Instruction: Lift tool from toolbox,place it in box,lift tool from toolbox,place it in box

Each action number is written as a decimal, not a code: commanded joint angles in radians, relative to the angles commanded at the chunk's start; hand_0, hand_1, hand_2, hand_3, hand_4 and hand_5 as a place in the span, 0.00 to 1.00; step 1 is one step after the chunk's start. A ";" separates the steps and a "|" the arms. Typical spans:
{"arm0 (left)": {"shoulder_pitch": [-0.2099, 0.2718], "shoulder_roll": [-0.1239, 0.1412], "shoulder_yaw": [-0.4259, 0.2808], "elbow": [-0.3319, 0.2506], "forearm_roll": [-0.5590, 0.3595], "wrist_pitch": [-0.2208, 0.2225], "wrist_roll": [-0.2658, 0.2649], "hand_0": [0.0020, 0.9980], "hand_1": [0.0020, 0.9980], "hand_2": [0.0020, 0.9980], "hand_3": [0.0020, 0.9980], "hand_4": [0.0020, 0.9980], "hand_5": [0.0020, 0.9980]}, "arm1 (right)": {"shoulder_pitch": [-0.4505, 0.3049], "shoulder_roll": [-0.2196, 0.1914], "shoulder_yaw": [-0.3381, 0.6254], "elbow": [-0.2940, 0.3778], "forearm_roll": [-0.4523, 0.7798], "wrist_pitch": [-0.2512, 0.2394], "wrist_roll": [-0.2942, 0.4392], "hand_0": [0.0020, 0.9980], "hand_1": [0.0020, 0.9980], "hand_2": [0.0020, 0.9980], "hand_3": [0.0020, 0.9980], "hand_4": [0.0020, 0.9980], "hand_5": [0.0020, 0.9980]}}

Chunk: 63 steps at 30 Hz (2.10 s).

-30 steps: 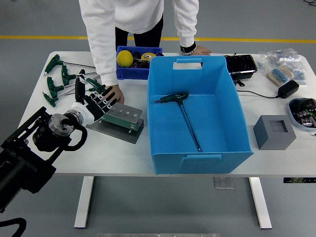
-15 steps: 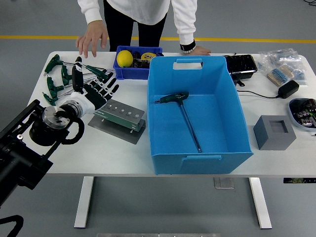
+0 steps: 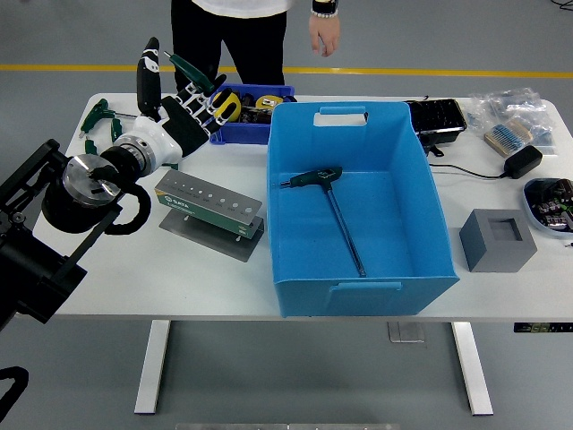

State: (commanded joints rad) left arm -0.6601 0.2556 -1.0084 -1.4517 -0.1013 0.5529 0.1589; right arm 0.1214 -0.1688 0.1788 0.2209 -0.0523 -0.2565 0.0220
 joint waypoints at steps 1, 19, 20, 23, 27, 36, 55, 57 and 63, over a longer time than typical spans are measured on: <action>-0.013 -0.004 0.016 -0.009 -0.004 -0.003 0.001 0.38 0.49 0.62 0.65 0.97 0.98 | 0.001 0.000 0.001 0.000 -0.003 0.000 -0.001 0.67 0.63 0.71 0.57 0.83 0.74; -0.287 -0.136 0.567 0.226 0.121 -0.367 0.309 0.40 0.51 0.62 0.65 0.97 0.98 | 0.023 -0.014 0.015 0.002 -0.033 -0.002 -0.007 0.67 0.63 0.71 0.57 0.83 0.74; -0.306 -0.154 0.598 0.267 0.166 -0.413 0.341 0.39 0.48 0.65 0.70 0.98 1.00 | 0.026 -0.015 0.017 0.002 -0.037 -0.002 -0.007 0.67 0.63 0.71 0.57 0.83 0.74; -0.347 -0.198 0.631 0.365 0.290 -0.507 0.370 0.39 0.48 0.65 0.70 0.98 1.00 | 0.031 -0.018 0.021 0.002 -0.044 -0.003 -0.009 0.67 0.63 0.71 0.57 0.83 0.74; -0.403 -0.245 0.632 0.471 0.459 -0.558 0.364 0.37 0.48 0.65 0.73 0.99 1.00 | 0.037 -0.023 0.023 0.003 -0.050 -0.003 -0.008 0.67 0.63 0.71 0.57 0.83 0.74; -0.462 -0.256 0.634 0.517 0.836 -0.582 0.303 0.37 0.49 0.65 0.76 0.99 1.00 | 0.043 -0.029 0.024 0.002 -0.053 -0.005 -0.006 0.67 0.63 0.71 0.57 0.83 0.74; -0.425 -0.240 0.617 0.424 1.638 -0.496 0.120 0.37 0.51 0.64 0.75 1.00 1.00 | 0.038 -0.027 0.018 -0.001 -0.036 -0.007 -0.001 0.67 0.63 0.70 0.57 0.83 0.74; -0.404 -0.226 0.576 0.394 1.723 -0.444 0.088 0.46 0.56 0.67 0.73 0.98 1.00 | 0.036 -0.025 0.015 -0.001 -0.031 -0.007 0.000 0.67 0.63 0.70 0.57 0.83 0.74; -0.308 -0.167 0.445 0.301 1.966 -0.250 -0.052 0.66 0.70 0.77 0.74 0.96 0.98 | 0.023 -0.019 0.009 -0.003 -0.016 -0.006 0.003 0.67 0.63 0.70 0.57 0.83 0.74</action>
State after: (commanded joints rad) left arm -0.9677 0.0883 -0.5635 -1.1512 1.8647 0.3032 0.1067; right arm 0.1449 -0.1877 0.1876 0.2181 -0.0684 -0.2629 0.0251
